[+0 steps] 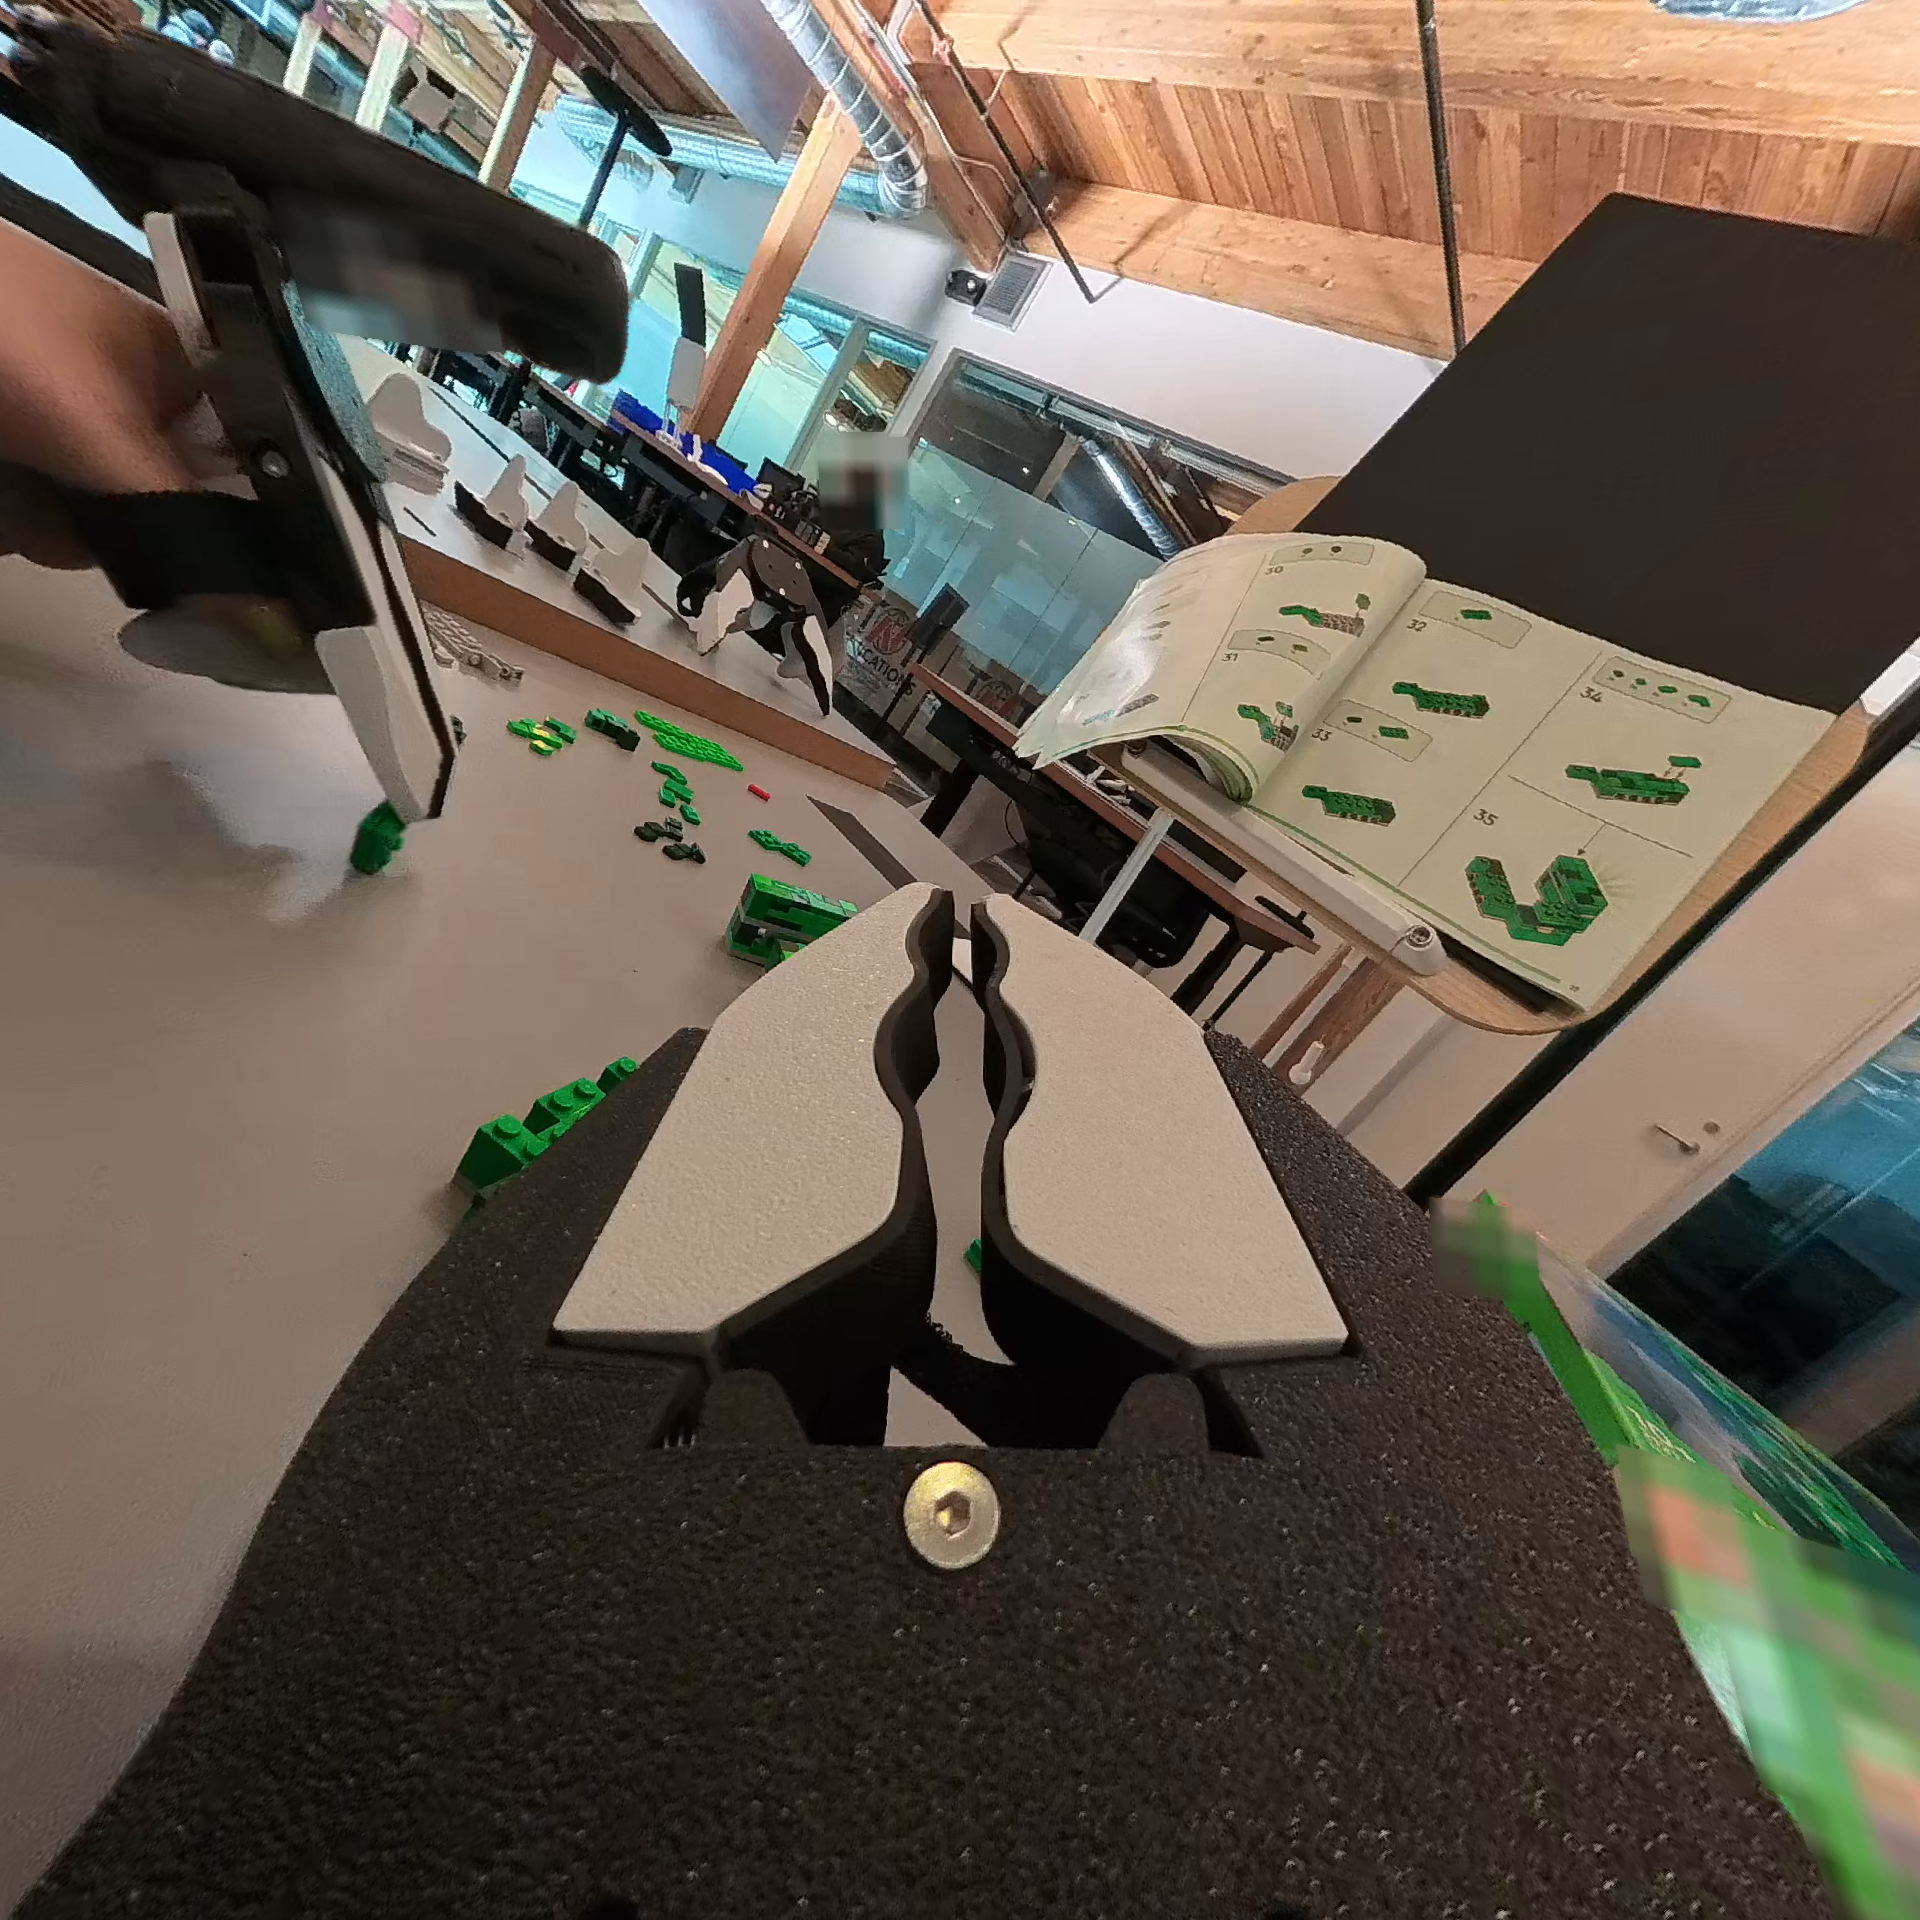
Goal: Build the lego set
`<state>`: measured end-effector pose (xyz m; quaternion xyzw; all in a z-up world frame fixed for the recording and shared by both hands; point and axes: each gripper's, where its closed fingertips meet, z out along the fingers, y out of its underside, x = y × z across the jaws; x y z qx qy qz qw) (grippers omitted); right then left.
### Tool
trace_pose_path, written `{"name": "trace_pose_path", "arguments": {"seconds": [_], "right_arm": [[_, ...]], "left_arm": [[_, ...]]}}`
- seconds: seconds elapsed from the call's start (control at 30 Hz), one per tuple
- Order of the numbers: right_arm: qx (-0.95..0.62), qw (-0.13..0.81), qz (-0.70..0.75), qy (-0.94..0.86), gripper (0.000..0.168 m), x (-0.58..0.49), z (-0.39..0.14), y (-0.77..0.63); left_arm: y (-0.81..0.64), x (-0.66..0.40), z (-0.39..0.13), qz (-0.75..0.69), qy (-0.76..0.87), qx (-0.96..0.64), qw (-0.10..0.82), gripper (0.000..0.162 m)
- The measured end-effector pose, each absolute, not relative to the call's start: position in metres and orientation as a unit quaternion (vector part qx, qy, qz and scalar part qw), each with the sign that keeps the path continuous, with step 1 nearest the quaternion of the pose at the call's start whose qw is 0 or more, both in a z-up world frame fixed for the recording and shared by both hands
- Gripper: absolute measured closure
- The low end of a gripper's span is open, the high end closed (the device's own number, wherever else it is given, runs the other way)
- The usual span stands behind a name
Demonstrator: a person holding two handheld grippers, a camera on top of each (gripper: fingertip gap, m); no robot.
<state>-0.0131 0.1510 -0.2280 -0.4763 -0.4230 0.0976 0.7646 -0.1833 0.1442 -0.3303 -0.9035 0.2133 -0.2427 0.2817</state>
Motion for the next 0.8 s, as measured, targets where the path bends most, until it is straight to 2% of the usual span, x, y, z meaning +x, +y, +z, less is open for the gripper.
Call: {"name": "trace_pose_path", "arguments": {"seconds": [0.53,0.8], "right_arm": [[-0.475,0.762,0.099,-0.429,0.166,-0.015,-0.229,0.150],[-0.475,0.761,0.099,-0.431,0.166,-0.015,-0.230,0.150]], "left_arm": [[0.149,-0.192,-0.322,-0.196,0.246,-0.890,0.331,0.134],[0.136,-0.191,-0.333,-0.176,0.272,-0.896,0.304,0.132]]}}
